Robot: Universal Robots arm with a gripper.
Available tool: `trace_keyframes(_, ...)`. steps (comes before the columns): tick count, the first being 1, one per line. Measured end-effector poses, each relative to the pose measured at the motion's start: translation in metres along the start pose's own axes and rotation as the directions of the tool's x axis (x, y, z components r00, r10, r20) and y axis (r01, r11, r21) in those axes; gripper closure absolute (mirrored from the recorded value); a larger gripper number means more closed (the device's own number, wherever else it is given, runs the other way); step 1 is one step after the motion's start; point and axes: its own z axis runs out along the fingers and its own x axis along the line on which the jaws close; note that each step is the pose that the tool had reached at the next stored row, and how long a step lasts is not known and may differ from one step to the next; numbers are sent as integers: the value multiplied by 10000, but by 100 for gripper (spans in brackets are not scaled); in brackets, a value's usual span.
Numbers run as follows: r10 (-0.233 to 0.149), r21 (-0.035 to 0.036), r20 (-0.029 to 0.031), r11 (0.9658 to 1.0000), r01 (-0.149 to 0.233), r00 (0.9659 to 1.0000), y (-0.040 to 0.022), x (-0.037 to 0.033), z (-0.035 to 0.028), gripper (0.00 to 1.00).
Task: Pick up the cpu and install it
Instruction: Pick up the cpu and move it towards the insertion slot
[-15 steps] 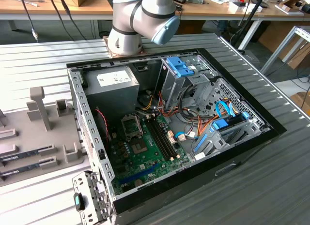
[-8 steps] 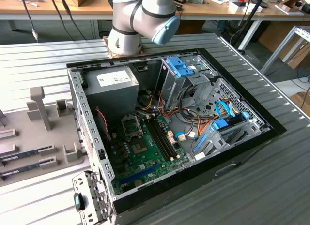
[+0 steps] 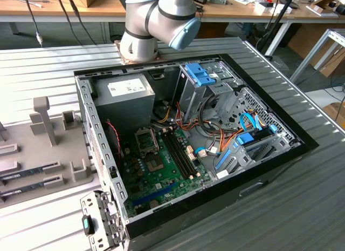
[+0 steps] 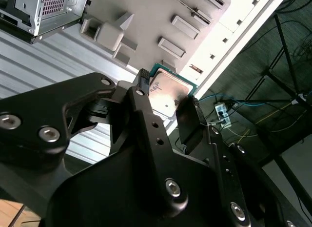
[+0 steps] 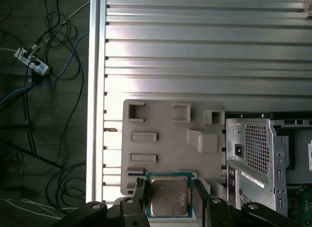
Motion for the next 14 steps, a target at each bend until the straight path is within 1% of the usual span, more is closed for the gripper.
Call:
trace_keyframes(5,0,0,0,10000,0,10000,-1,-45,3,53)
trace_keyframes(14,-1,0,0,10000,1,10000,-1,-92,8,53)
